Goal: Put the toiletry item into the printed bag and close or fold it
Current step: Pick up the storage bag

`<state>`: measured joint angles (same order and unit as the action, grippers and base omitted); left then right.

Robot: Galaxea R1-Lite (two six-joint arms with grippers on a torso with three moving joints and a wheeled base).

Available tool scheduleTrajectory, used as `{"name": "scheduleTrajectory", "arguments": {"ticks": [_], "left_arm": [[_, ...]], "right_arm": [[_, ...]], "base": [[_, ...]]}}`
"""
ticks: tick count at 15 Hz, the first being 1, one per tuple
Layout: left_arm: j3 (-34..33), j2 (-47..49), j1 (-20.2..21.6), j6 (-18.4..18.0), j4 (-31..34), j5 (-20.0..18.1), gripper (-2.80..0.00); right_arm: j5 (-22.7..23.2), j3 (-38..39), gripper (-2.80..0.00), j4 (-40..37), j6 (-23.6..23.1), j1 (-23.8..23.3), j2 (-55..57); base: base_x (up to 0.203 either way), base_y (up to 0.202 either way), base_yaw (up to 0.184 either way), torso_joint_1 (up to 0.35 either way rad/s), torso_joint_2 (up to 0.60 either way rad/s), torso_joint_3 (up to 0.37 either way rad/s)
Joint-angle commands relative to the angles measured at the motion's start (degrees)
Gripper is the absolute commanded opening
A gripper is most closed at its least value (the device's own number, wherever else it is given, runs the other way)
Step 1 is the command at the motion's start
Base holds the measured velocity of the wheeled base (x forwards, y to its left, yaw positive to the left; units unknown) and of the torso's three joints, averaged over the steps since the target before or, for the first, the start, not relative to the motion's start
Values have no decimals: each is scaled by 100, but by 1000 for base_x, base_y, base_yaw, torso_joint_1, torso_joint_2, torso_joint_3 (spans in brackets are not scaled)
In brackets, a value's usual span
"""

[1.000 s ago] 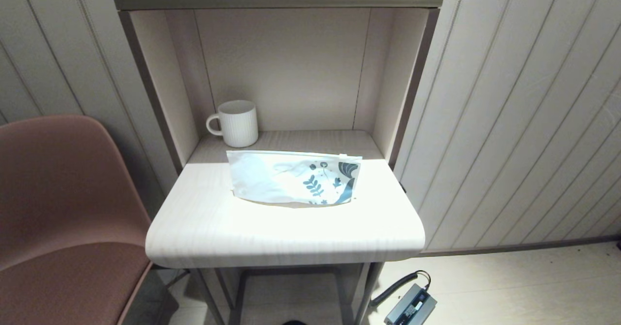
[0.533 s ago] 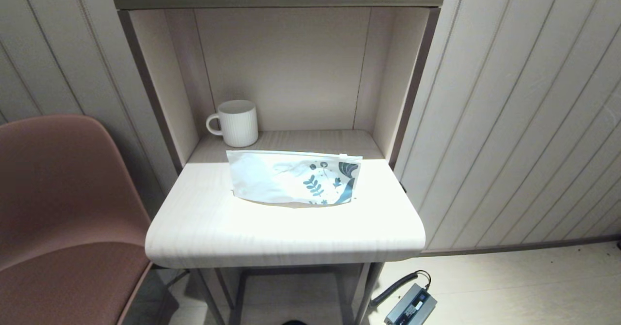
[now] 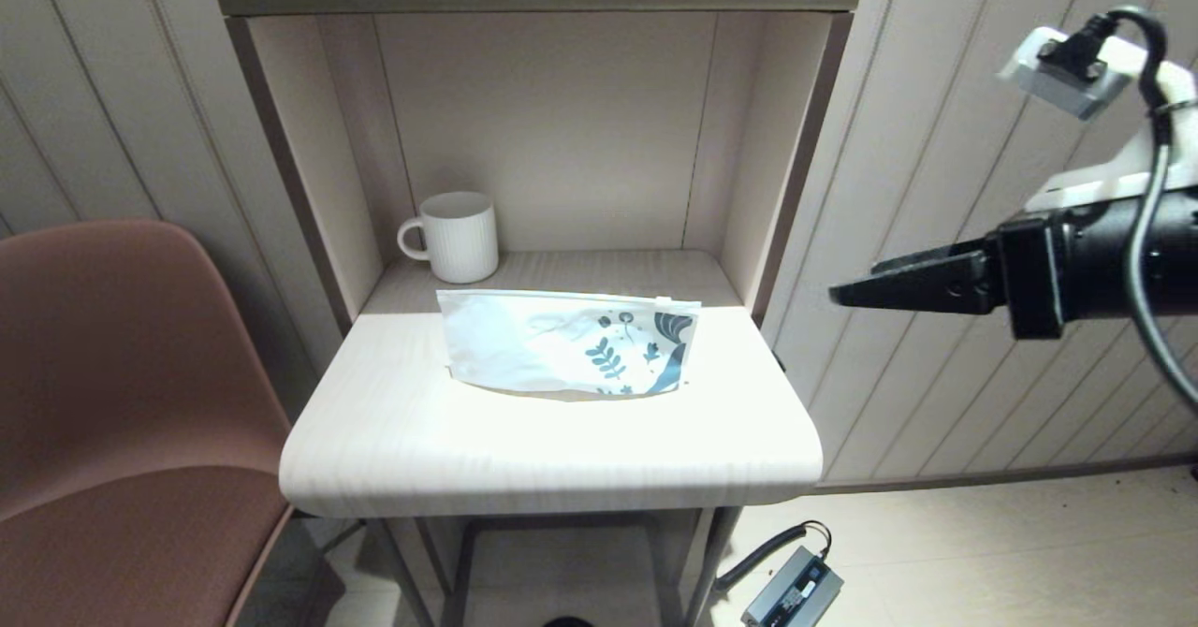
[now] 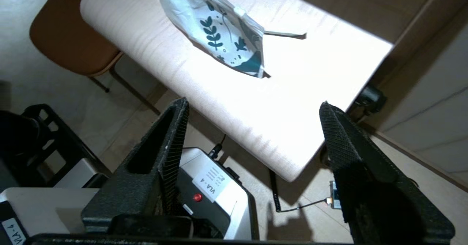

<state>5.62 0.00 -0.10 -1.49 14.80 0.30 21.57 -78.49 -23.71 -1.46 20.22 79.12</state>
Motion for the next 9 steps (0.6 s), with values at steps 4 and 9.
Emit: {"name": "scheduleTrajectory", "arguments": {"ticks": [4, 9], "left_arm": [[1, 0, 1, -9, 5, 5, -280], [1, 0, -3, -36, 5, -13, -280]], "right_arm": [[618, -164, 0, -5, -691, 8, 949], [1023, -413, 0, 210, -1613, 3, 1901]], "base": [[0, 0, 0, 0, 0, 0], [0, 0, 0, 0, 0, 0]]}}
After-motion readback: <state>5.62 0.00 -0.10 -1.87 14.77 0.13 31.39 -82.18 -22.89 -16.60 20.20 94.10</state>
